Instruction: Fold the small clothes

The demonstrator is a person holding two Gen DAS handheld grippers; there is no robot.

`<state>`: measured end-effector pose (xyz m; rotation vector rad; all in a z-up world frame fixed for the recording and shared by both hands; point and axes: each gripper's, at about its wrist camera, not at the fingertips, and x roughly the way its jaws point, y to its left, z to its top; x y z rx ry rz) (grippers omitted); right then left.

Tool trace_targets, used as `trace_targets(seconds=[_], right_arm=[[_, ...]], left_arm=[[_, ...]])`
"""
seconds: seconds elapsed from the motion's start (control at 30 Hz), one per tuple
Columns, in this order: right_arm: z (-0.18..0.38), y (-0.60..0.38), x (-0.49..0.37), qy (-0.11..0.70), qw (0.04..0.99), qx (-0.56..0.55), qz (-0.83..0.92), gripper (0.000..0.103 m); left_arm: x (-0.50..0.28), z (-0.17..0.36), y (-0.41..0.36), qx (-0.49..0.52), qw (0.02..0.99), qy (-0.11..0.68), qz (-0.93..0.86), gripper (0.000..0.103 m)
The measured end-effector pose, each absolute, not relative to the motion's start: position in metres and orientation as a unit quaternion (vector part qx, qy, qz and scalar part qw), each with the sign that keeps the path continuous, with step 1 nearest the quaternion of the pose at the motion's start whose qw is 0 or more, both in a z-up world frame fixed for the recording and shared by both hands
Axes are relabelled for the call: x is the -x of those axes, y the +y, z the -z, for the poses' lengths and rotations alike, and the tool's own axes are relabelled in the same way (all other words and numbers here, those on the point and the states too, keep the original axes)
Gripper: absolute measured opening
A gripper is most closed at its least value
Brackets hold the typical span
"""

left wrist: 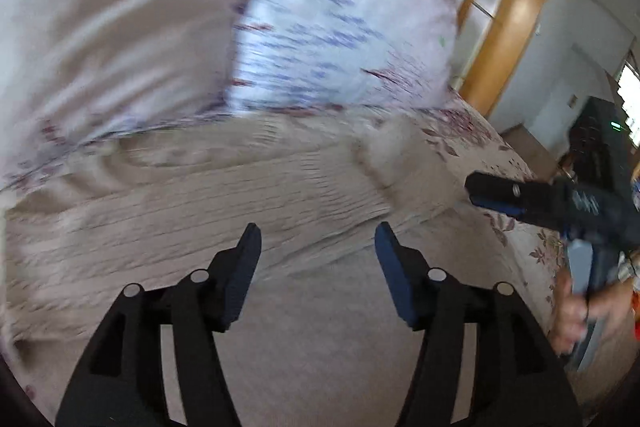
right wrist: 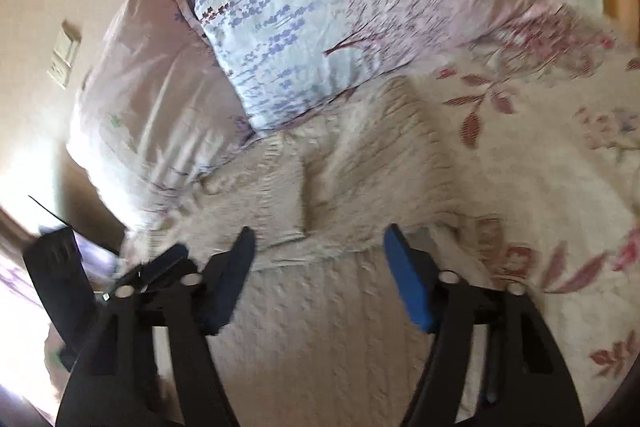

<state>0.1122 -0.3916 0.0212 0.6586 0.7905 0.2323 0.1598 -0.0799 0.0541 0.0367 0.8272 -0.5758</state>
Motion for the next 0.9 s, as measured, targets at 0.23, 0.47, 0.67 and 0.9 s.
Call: trace_targets(seconds=[0.23, 0.47, 0.67, 0.9], right_arm=[[-0.013, -0.361, -0.152, 0.429, 0.839, -0.300, -0.150, 0.046], [0.006, -0.337, -0.170, 0.455, 0.834, -0.278, -0.142, 0.030], [-0.005, -0.326, -0.170, 0.421, 0.861, -0.249, -0.141, 0.009], [-0.025, -0.343, -0.153, 0.377, 0.895, -0.228, -0.071, 0.008]], left_arm=[[-0.126, -0.062, 0.058, -0.013, 0.912, 0.399, 0.092, 0.059], [-0.098, -0.038, 0.131, 0.030, 0.895, 0.443, 0.030, 0.058], [-0.087, -0.024, 0.126, 0.044, 0.888, 0.453, 0.055, 0.058], [-0.084, -0.012, 0.123, 0.059, 0.882, 0.462, 0.072, 0.055]])
